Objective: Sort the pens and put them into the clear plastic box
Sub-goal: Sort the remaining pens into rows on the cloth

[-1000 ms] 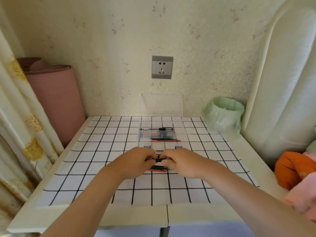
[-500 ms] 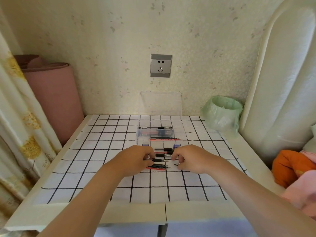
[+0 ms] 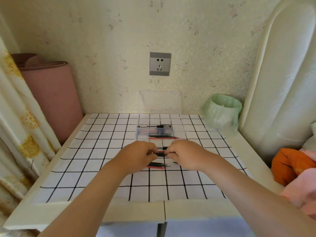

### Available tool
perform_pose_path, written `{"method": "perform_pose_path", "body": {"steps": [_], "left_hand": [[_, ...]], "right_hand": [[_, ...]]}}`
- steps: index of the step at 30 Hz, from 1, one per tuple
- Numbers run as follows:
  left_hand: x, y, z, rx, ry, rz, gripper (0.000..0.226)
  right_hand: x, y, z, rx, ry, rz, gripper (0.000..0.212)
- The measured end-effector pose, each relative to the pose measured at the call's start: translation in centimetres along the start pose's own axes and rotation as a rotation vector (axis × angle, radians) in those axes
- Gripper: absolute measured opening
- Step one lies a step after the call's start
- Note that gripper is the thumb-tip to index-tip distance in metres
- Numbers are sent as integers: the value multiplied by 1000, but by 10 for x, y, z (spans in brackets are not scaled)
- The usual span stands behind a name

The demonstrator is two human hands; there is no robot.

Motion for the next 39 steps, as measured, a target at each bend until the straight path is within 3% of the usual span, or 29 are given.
{"method": "perform_pose_path", "body": {"steps": [8,14,18,22,27,33,39], "left_hand": [[3,0,5,1,3,-7,11],[2,-1,5,12,2,43,20],[5,-2,7,18,5,35,22],[7,-3,10,36,12,40,23],[5,-4,8,46,-69,52,21],[3,-7,9,23,-27,82,5],[4,-8,13,58,-27,102,20]], "right_hand": [[8,4,8,-20,-45,-93,25],[15,6,9,-43,-26,-166,15],[12,7,9,-36,-1,-121,38],[9,7,15,10,-14,-74,25],[17,7,16,-23,-19,-178,14],[8,6,18,-12,27,-83,35],[11,8,14,-9,66,-81,16]]}}
Point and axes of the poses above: each hand's wrist, its own y-axis towards the middle knuckle, its own x-axis out of the back of the hand, z = x × y, the point moved 8 cm from there along y, towards the middle knuckle, and after that the axes turned 13 degrees about -x, right-handed, at the moved point
